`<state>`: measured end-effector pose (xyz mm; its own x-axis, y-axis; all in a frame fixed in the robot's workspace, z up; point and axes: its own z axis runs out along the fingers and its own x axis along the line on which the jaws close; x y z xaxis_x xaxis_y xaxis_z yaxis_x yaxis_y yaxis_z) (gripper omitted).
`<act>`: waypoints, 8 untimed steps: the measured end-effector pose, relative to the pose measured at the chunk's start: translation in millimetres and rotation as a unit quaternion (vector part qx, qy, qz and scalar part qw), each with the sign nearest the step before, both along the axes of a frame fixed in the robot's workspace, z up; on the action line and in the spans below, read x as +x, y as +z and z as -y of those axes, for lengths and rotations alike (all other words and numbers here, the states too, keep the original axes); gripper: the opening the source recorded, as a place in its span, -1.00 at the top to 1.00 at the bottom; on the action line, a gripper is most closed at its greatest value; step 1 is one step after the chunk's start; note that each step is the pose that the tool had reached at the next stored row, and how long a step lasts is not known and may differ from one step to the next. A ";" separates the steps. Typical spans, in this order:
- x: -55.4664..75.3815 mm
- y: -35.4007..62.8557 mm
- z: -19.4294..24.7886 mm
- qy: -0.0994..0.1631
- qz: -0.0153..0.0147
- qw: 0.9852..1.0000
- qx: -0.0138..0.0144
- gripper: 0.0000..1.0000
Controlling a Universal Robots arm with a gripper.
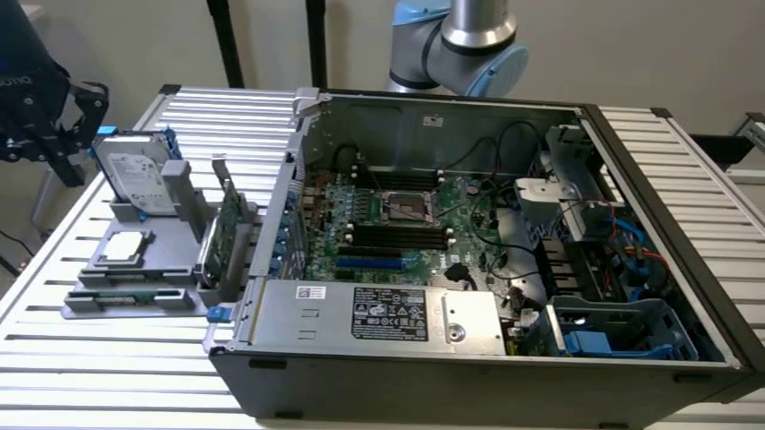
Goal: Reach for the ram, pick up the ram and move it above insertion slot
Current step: 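Pick up the ram and move it above insertion slot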
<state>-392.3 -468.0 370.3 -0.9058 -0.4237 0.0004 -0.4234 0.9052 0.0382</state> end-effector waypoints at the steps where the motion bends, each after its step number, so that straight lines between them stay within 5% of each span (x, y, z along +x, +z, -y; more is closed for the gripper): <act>1: 0.0 -0.2 0.0 0.010 0.000 1.000 0.000 0.79; 8: 0.0 -1.2 0.0 0.073 0.000 0.997 0.000 0.79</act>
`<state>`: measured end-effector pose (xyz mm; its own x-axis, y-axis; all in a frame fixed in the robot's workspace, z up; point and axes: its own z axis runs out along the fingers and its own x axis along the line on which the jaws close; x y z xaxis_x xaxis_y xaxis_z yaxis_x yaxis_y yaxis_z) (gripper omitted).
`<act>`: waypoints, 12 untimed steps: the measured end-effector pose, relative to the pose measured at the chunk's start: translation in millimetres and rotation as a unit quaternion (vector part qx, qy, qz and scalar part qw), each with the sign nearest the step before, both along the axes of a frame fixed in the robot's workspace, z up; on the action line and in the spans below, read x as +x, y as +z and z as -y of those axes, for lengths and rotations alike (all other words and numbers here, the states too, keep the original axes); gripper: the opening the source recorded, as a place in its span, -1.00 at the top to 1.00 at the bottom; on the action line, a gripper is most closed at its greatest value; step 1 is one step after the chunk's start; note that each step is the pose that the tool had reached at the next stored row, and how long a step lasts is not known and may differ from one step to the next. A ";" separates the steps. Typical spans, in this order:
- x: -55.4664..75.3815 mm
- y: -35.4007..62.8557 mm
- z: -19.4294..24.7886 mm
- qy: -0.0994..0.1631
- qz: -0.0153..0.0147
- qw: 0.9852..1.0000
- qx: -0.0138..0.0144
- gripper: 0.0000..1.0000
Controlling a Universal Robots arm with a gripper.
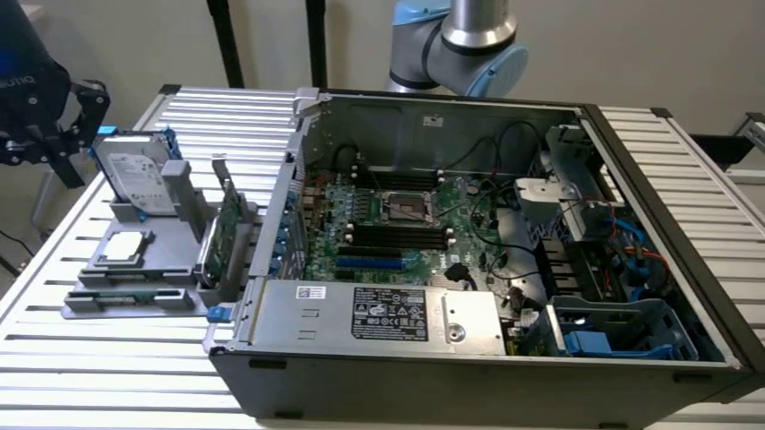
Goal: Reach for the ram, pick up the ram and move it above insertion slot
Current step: 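Pick up the ram and move it above insertion slot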
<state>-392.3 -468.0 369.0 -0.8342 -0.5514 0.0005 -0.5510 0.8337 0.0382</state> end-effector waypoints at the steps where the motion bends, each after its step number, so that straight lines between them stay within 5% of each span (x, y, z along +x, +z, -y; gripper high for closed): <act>1: 0.0 -0.1 0.0 0.009 0.000 1.000 0.000 0.79; 7: 0.0 -0.9 0.0 0.063 0.000 0.998 0.000 0.79; 12: 0.0 -1.4 0.1 0.109 0.000 0.994 0.000 0.79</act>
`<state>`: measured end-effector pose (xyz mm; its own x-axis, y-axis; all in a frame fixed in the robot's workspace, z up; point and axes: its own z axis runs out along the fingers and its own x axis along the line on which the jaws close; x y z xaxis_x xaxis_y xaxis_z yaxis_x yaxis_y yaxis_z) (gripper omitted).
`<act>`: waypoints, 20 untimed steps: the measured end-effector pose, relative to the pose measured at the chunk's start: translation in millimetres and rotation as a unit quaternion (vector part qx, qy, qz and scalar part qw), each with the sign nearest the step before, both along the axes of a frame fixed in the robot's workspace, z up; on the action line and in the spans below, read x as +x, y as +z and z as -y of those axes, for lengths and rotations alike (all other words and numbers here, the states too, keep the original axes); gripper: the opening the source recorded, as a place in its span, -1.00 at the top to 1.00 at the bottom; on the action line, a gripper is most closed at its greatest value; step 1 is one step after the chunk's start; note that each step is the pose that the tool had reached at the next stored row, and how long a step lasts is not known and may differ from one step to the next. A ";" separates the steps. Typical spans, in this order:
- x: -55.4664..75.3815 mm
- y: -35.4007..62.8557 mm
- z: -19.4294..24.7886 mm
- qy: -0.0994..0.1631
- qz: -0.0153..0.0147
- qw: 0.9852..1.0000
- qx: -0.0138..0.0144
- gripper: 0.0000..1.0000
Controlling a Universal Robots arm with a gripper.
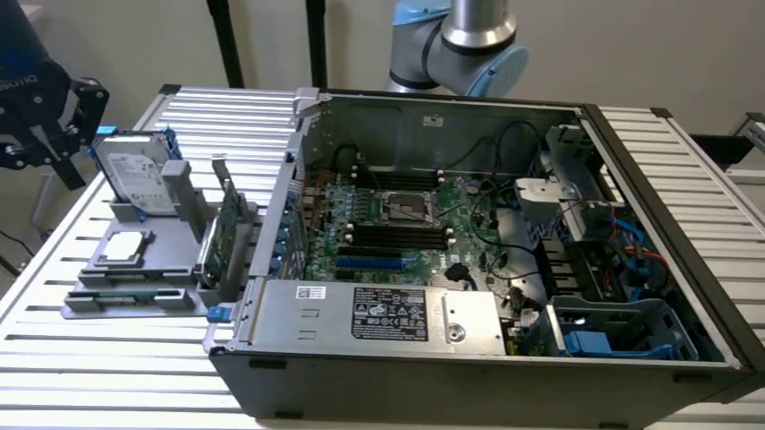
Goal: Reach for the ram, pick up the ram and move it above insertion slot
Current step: 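Pick up the ram and move it above insertion slot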
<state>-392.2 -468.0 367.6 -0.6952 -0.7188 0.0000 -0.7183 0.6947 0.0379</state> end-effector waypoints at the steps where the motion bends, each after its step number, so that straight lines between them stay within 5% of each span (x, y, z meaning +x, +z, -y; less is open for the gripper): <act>1: 0.0 -0.1 0.0 0.009 0.000 1.000 0.000 0.79; 5: 0.0 -0.4 0.0 0.046 0.000 0.999 0.000 0.79; 10: 0.0 -0.8 0.0 0.091 0.001 0.996 0.000 0.79; 15: 0.0 -1.2 0.0 0.136 0.001 0.991 0.000 0.79; 20: 0.0 -1.5 0.0 0.181 0.002 0.984 0.000 0.79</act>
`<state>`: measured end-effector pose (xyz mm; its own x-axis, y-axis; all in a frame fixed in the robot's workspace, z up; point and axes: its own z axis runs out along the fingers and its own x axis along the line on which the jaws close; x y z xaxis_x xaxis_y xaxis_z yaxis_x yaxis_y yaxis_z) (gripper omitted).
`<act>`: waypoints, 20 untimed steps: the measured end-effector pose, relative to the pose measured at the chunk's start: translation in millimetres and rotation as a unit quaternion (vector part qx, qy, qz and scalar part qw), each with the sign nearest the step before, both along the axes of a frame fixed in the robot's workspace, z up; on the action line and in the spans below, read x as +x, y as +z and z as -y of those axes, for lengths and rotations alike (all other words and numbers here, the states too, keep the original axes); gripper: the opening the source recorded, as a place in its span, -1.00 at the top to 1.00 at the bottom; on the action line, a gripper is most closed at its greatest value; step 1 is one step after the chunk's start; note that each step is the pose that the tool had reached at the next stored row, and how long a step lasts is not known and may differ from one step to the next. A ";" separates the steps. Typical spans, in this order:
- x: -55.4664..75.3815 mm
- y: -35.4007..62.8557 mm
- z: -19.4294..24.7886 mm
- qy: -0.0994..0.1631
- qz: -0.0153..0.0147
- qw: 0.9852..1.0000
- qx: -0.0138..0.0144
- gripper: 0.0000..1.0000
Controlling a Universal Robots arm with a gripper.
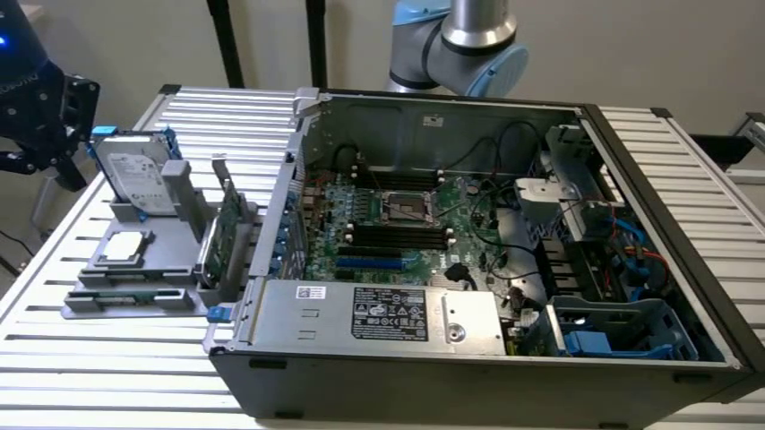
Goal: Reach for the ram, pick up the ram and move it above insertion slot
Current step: 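Pick up the ram and move it above insertion slot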
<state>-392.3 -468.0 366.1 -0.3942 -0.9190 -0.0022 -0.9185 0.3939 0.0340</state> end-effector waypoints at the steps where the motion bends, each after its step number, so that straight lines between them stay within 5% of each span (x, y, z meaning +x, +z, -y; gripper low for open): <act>1: 0.0 -0.1 0.0 0.010 0.000 1.000 0.000 0.79; 6: 0.0 -0.3 0.0 0.055 0.003 0.998 0.000 0.79; 10: 0.0 -0.7 0.0 0.091 0.005 0.996 0.000 0.79; 15: 0.0 -1.0 0.0 0.136 0.008 0.991 0.000 0.79; 20: 0.0 -1.5 0.0 0.181 0.011 0.983 0.000 0.79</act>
